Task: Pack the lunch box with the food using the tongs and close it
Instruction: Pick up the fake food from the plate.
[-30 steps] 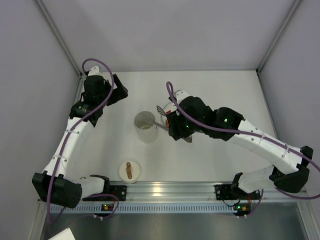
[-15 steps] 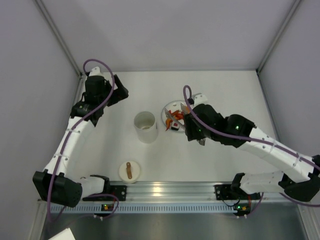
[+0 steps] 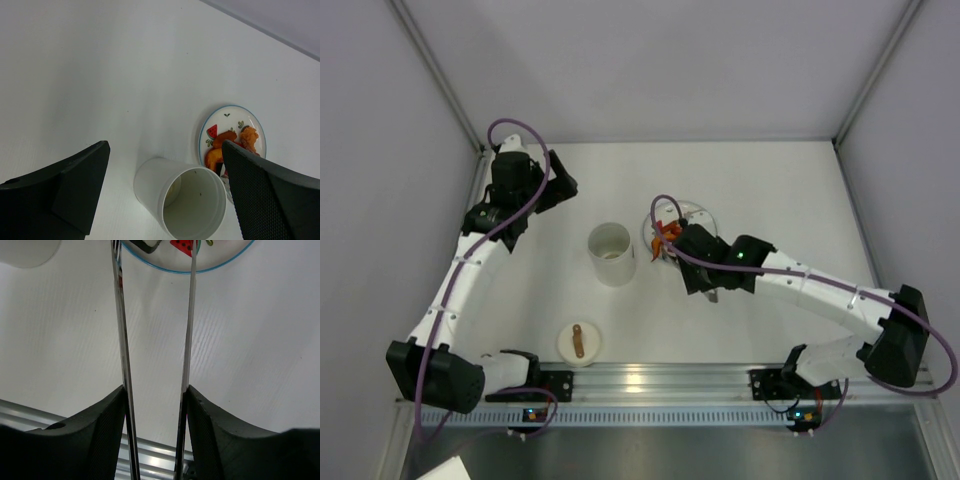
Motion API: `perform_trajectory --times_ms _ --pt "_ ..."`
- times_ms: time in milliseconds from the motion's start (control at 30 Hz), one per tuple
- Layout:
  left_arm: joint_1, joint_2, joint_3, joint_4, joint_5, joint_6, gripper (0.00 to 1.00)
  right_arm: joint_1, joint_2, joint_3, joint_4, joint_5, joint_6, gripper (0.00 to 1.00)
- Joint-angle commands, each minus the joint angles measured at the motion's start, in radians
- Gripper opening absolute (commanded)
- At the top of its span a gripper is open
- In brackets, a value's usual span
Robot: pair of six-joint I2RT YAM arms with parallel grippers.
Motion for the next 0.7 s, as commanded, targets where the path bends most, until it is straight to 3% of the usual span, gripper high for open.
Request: perform_trajectory --times_ms 0,667 --pt "-0.003 -0.005 -0.002 0.012 0.002 0.002 0.99 -0.026 0.027 0.004 0.120 -0.010 -0.010 0.49" --pt "-0.003 0.004 -0.001 0.012 0.000 0.005 0.99 -0.071 0.055 -0.016 0.168 -0.067 -0.024 0.41"
